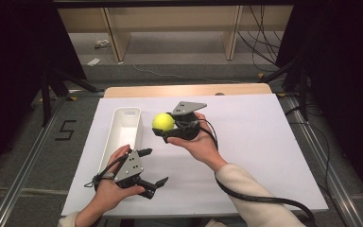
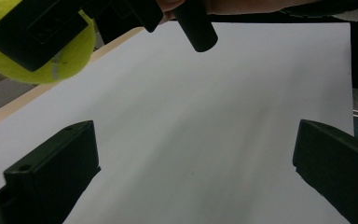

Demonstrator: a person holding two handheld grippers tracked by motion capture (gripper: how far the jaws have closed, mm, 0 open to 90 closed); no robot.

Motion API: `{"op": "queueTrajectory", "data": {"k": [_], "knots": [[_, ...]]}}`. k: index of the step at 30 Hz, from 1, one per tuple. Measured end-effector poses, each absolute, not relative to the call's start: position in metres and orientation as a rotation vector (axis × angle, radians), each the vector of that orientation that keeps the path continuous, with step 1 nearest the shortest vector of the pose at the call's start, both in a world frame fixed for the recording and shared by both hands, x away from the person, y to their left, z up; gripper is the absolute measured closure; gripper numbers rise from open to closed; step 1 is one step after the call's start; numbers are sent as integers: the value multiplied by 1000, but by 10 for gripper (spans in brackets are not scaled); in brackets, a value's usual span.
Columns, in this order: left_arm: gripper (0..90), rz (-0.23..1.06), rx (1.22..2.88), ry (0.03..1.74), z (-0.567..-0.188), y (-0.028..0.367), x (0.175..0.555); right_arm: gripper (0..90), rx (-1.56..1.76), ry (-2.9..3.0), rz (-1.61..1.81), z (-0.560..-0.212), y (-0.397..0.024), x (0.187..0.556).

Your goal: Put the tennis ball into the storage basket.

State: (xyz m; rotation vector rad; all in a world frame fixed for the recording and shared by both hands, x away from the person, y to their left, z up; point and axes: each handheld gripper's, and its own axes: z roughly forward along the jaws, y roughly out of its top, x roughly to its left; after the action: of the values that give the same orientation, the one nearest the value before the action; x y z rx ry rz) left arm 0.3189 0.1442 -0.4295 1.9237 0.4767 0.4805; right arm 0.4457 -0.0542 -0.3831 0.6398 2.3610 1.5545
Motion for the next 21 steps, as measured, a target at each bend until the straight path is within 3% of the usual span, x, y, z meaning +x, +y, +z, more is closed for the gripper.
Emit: {"op": "queueTrajectory", "data": {"k": [21], "knots": [[0, 483, 1922, 472, -429, 145, 319, 268, 610, 2376, 1548, -381, -38, 449]]}}
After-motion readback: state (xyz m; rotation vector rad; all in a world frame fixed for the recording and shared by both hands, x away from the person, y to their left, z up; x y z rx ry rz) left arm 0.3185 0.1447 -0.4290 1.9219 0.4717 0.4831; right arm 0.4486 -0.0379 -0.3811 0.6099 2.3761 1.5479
